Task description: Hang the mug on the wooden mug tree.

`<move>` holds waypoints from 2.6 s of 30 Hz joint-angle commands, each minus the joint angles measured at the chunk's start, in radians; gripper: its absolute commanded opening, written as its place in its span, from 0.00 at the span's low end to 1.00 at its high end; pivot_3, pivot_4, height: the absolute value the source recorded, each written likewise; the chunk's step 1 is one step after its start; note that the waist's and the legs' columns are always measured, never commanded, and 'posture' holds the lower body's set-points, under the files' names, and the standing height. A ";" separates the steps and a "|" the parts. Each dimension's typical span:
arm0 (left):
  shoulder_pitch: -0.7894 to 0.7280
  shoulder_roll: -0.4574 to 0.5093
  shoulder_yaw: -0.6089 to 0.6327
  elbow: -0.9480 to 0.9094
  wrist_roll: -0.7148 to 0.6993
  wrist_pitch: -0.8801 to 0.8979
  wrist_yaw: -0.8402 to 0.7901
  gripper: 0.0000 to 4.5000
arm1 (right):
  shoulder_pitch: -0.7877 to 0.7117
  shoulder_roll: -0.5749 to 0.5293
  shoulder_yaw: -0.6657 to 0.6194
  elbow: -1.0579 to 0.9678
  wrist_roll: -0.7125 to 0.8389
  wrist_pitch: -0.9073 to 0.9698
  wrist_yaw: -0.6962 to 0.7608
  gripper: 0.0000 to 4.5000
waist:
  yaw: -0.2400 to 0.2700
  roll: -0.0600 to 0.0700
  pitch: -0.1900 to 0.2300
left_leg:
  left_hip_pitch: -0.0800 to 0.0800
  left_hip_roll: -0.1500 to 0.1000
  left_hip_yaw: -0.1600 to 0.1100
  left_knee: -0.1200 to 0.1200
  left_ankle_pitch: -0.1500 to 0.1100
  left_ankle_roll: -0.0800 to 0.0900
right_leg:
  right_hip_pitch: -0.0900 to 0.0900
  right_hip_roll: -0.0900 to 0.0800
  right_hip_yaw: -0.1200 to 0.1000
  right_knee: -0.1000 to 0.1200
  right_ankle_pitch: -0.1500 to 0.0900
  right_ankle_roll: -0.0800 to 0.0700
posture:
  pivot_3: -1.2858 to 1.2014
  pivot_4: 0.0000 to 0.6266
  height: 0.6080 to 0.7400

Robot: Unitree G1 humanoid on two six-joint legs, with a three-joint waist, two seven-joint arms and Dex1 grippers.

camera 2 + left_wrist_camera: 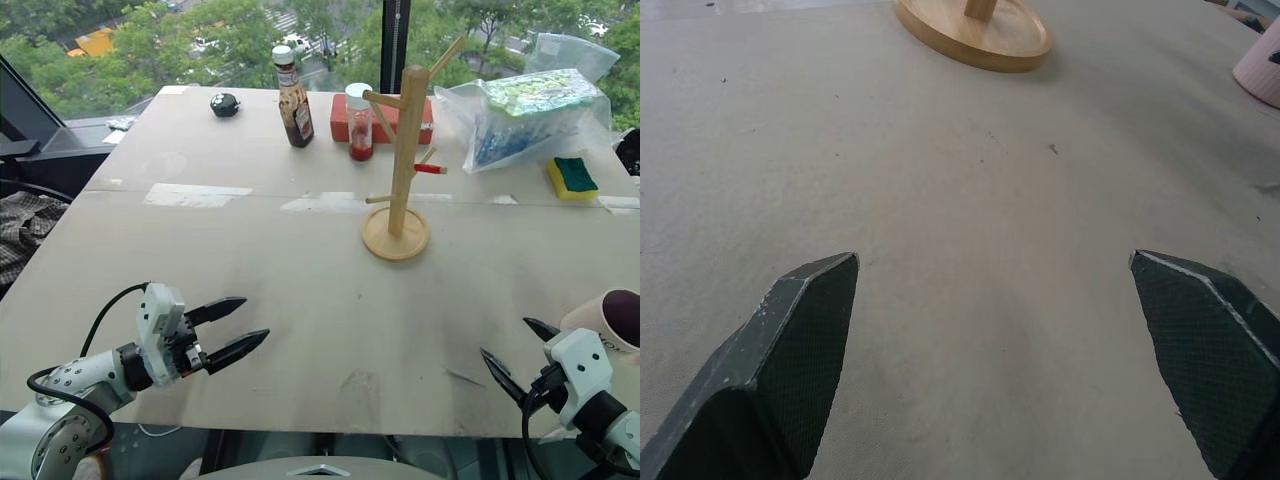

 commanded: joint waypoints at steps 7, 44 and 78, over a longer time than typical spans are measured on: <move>-0.227 -0.011 -0.037 -0.002 -0.059 0.027 0.015 0.99 | -0.119 0.109 0.078 -0.075 -0.051 -0.026 -0.125 1.00 | -0.001 0.002 0.000 | 0.000 -0.001 -0.001 0.000 0.000 0.000 | 0.000 0.000 -0.001 0.001 0.000 0.000 | 0.52 0.24 1.00; -0.469 0.034 -0.278 0.085 -0.053 -0.054 -0.372 0.99 | -0.004 0.375 -0.283 -0.055 0.156 0.143 -0.623 1.00 | -0.023 0.005 0.002 | 0.000 0.000 0.000 -0.001 0.004 -0.007 | -0.001 0.002 0.002 0.002 0.000 0.001 | 0.52 0.24 1.00; -0.532 0.047 -0.268 0.003 -0.115 0.036 -0.274 1.00 | -0.380 0.165 -0.297 0.570 0.062 0.002 -0.419 0.01 | -0.024 0.005 0.002 | 0.002 -0.001 0.001 -0.001 0.004 -0.007 | -0.001 0.007 0.005 0.002 0.000 0.001 | 0.52 0.24 1.00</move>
